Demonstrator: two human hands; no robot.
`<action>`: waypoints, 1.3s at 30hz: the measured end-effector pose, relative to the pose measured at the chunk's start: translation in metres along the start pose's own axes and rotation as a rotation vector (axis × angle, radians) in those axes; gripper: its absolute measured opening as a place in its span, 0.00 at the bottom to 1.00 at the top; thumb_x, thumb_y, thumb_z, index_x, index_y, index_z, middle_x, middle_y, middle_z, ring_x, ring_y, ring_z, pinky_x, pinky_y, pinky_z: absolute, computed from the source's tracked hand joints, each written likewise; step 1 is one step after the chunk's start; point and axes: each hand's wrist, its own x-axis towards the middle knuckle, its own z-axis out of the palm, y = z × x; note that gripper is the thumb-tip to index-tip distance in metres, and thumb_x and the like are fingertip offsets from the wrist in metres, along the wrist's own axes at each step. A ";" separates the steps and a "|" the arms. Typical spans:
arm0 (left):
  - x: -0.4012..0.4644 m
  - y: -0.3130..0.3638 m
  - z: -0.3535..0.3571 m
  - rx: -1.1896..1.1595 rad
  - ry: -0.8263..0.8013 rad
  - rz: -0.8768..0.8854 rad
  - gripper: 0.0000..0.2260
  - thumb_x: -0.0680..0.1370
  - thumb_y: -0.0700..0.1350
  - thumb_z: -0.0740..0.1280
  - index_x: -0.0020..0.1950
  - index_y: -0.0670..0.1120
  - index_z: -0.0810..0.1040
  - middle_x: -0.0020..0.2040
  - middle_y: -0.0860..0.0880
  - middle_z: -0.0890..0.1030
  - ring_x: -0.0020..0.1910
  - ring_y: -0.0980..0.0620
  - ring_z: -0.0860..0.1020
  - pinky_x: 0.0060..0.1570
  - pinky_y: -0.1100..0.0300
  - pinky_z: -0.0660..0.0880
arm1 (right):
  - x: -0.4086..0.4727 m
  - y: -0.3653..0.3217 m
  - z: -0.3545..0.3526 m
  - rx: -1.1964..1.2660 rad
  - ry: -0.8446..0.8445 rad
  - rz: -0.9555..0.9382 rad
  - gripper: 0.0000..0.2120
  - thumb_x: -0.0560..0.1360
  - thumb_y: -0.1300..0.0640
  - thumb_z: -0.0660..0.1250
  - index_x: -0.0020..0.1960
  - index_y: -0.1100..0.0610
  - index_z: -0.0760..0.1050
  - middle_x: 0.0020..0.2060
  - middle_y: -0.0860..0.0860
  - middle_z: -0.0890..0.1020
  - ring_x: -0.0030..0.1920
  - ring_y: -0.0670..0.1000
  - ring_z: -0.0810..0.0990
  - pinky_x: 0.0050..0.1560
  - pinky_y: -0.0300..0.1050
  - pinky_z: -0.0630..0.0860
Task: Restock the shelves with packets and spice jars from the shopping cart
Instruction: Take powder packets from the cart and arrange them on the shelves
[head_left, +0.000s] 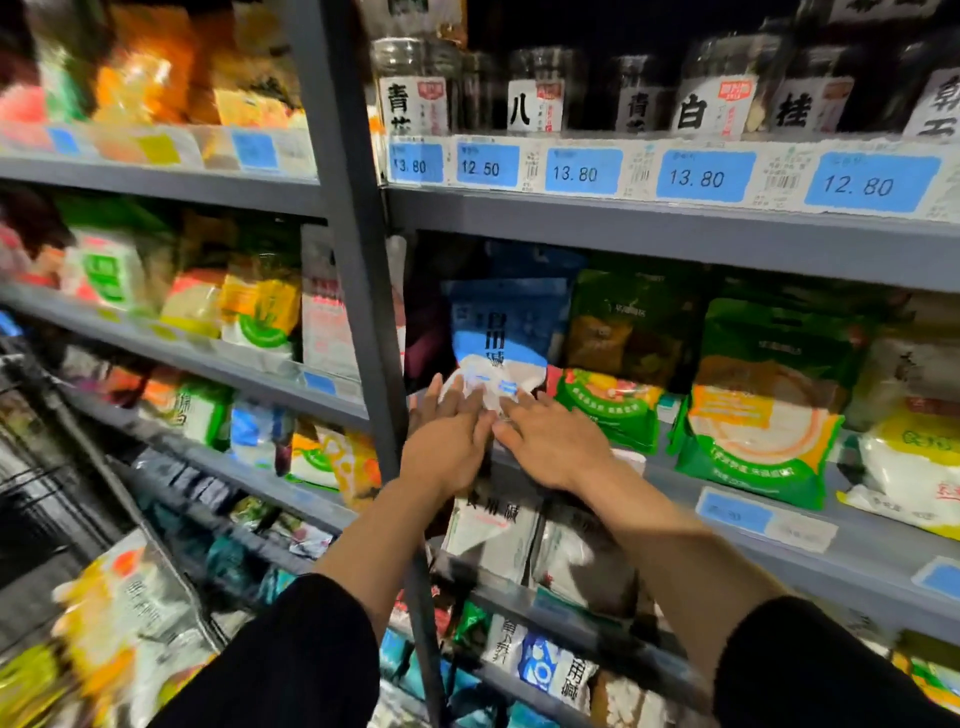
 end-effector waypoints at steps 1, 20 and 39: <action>-0.009 -0.002 0.000 -0.054 0.042 0.040 0.23 0.84 0.53 0.52 0.78 0.48 0.58 0.80 0.44 0.53 0.79 0.43 0.45 0.76 0.49 0.45 | -0.008 -0.004 0.002 -0.018 0.123 -0.020 0.26 0.81 0.42 0.47 0.76 0.49 0.54 0.76 0.50 0.57 0.76 0.53 0.56 0.72 0.57 0.58; -0.413 -0.195 -0.033 -0.161 0.503 -1.094 0.25 0.75 0.38 0.69 0.71 0.42 0.70 0.65 0.41 0.72 0.66 0.40 0.71 0.64 0.45 0.70 | -0.108 -0.323 0.160 0.698 -0.127 -0.700 0.17 0.77 0.57 0.65 0.65 0.56 0.72 0.60 0.55 0.76 0.57 0.58 0.77 0.55 0.56 0.75; -0.378 -0.351 0.083 -0.528 0.028 -1.167 0.30 0.77 0.46 0.69 0.75 0.39 0.62 0.70 0.39 0.69 0.69 0.41 0.68 0.68 0.49 0.66 | 0.001 -0.403 0.328 0.454 -0.633 0.061 0.24 0.76 0.58 0.63 0.71 0.60 0.62 0.65 0.62 0.71 0.63 0.62 0.71 0.56 0.49 0.69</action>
